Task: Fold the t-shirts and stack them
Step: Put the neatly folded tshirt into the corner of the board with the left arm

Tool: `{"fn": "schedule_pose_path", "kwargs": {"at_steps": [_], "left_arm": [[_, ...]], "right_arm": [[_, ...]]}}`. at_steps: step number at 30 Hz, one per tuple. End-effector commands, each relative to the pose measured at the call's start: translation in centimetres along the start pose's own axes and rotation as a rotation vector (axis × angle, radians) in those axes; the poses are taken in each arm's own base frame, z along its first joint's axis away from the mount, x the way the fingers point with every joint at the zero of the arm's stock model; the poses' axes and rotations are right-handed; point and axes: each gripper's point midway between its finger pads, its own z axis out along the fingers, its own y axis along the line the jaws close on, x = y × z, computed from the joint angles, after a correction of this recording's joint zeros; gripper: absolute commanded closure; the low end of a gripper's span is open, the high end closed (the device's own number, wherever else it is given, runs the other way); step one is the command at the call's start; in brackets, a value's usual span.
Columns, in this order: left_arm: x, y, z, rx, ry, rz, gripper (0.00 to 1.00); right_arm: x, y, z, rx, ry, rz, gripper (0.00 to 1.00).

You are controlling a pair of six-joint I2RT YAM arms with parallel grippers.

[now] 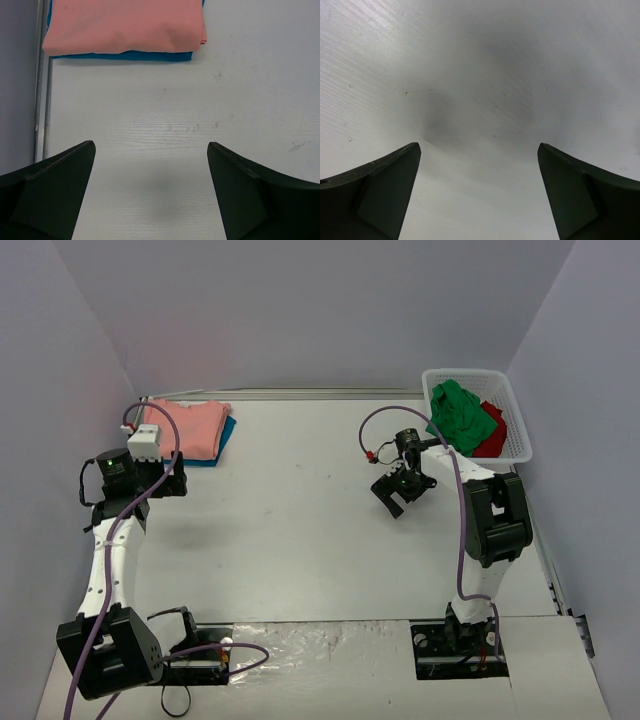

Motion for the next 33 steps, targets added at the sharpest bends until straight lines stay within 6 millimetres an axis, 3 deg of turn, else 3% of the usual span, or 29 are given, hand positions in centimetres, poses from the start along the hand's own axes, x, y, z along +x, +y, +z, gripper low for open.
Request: {"fn": "schedule_pose_path", "kwargs": {"at_steps": [1, 15, 33], "left_arm": [[-1.6, 0.2, -0.7, -0.008, -0.063, -0.011, 0.06], [-3.0, 0.6, -2.0, -0.034, -0.134, -0.018, 0.06], [-2.9, 0.8, -2.0, -0.035, -0.130, -0.027, 0.06]], "right_arm": [[0.9, 0.2, 0.0, -0.003, 0.034, 0.005, 0.00], [1.2, 0.4, 0.5, -0.012, 0.052, 0.006, 0.00], [1.4, 0.3, 0.7, -0.009, 0.060, 0.006, 0.00]]}}
